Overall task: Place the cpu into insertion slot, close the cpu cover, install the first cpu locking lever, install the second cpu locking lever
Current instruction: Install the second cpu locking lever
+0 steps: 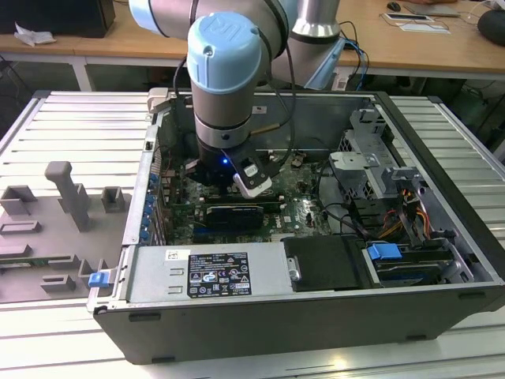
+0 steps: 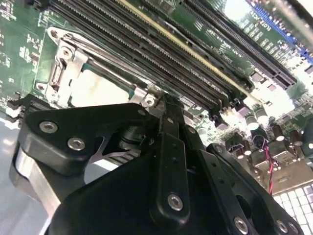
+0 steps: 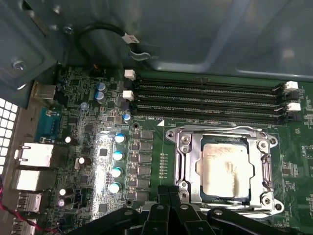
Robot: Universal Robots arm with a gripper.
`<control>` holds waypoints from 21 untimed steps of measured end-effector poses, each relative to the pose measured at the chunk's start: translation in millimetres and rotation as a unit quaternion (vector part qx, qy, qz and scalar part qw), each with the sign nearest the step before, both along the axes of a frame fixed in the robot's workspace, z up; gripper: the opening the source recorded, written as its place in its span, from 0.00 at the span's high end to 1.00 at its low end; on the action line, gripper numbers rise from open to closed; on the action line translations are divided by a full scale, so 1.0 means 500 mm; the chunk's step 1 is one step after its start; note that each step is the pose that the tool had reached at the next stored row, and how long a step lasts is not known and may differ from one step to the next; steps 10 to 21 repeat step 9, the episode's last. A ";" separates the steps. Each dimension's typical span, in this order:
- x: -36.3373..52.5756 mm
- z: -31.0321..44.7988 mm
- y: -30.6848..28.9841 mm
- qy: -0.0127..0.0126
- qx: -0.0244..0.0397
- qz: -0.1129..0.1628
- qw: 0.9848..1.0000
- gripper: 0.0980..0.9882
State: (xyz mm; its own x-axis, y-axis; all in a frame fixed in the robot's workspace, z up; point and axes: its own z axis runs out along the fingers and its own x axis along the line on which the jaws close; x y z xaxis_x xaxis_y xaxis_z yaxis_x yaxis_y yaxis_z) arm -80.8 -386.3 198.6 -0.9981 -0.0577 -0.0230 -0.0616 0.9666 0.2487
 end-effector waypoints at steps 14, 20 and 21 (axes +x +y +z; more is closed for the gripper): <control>0.000 0.021 0.000 0.000 0.000 0.000 1.000 0.99; 0.000 0.021 0.000 0.000 0.000 0.000 1.000 0.99; 0.000 0.021 0.000 0.000 0.000 0.000 1.000 0.99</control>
